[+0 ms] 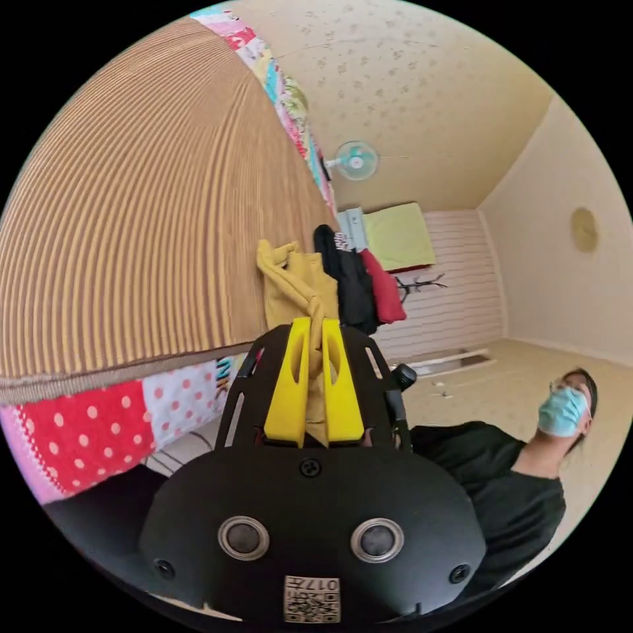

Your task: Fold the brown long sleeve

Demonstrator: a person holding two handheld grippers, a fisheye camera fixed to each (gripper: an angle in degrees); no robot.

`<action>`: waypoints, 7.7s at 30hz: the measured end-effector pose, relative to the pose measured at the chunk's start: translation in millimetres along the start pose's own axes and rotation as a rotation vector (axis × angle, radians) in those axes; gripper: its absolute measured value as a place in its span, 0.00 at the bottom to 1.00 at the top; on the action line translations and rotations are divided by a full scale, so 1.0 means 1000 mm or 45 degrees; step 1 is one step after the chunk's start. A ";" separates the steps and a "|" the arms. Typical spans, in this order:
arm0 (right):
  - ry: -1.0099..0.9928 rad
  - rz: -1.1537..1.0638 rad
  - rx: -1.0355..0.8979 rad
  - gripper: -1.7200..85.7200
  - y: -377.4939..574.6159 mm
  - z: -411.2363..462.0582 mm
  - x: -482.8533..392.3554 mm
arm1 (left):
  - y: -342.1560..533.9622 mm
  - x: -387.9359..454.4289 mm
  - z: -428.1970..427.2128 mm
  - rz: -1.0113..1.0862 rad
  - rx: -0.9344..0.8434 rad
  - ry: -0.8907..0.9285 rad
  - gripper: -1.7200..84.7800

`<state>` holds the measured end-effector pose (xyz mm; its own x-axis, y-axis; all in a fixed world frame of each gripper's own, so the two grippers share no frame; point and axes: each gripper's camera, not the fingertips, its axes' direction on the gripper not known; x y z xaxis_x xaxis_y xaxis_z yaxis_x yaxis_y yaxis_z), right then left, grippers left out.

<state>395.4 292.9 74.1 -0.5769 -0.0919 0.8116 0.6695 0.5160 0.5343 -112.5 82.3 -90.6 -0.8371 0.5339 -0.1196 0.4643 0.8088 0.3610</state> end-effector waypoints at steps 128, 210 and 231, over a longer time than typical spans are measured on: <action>1.485 0.404 -0.201 0.05 -0.002 0.028 0.120 | 0.137 0.113 0.128 -0.022 -0.137 -1.051 0.01; 1.258 0.598 0.352 0.05 0.066 -0.032 0.195 | 0.022 0.356 -0.400 0.471 0.566 0.148 0.06; 1.251 0.605 0.353 0.04 0.083 -0.050 0.200 | 0.035 0.242 0.019 0.307 -0.022 -0.757 0.14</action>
<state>359.5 274.9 292.6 0.4096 -0.4037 0.8181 0.5256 0.8374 0.1501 -293.3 244.4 -124.1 -0.4041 0.7500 -0.5236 0.6106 0.6474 0.4561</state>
